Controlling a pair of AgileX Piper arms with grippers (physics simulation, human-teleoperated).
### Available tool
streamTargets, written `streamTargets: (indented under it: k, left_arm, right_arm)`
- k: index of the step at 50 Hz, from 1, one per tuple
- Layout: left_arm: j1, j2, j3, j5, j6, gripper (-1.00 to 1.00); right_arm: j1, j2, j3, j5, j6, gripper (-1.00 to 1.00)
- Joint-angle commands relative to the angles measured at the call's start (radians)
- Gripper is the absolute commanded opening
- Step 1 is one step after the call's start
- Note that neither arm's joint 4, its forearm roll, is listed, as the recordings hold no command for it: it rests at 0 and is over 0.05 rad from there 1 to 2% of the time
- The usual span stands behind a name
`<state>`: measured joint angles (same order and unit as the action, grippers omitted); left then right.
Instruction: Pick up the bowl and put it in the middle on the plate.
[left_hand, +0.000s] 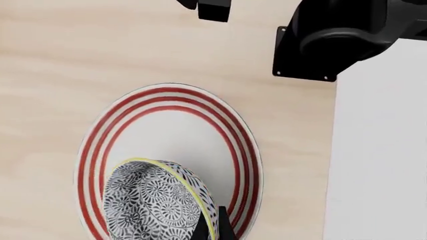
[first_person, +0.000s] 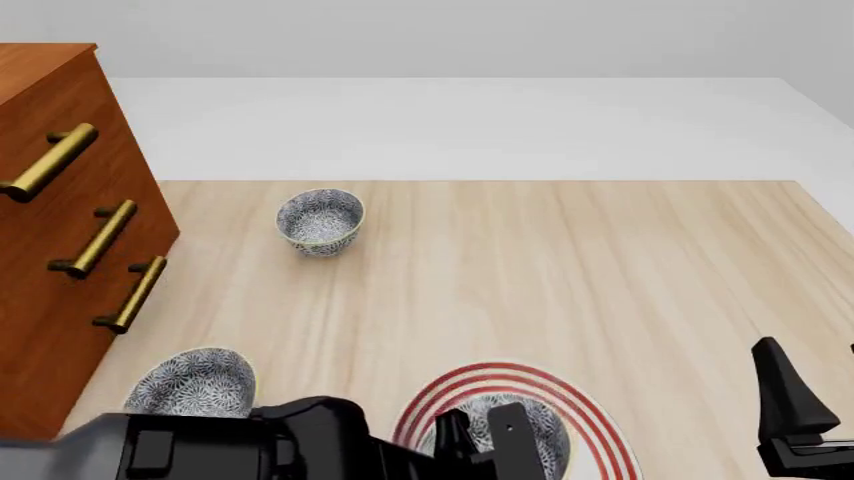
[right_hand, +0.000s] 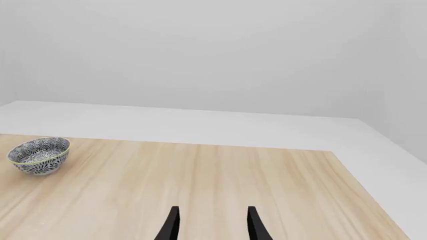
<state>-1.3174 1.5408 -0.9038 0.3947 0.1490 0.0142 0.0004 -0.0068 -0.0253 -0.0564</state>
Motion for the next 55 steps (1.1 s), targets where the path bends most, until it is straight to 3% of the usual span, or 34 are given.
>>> streamTargets:
  k: [1, 27, 40, 55]
  left_arm:
    - [0.000, 0.027, 0.020, -0.040, -0.003, -1.00]
    - [-0.028, 0.088, 0.031, -0.084, -0.029, -1.00]
    - [-0.086, 0.138, 0.023, -0.113, -0.070, -1.00]
    - [-0.080, 0.156, 0.039, -0.144, -0.080, -1.00]
  right_arm:
    - [0.000, 0.000, 0.000, 0.000, 0.000, 1.00]
    - [0.000, 0.000, 0.000, 0.000, 0.000, 1.00]
    - [0.000, 0.000, 0.000, 0.000, 0.000, 1.00]
    - [0.000, 0.000, 0.000, 0.000, 0.000, 1.00]
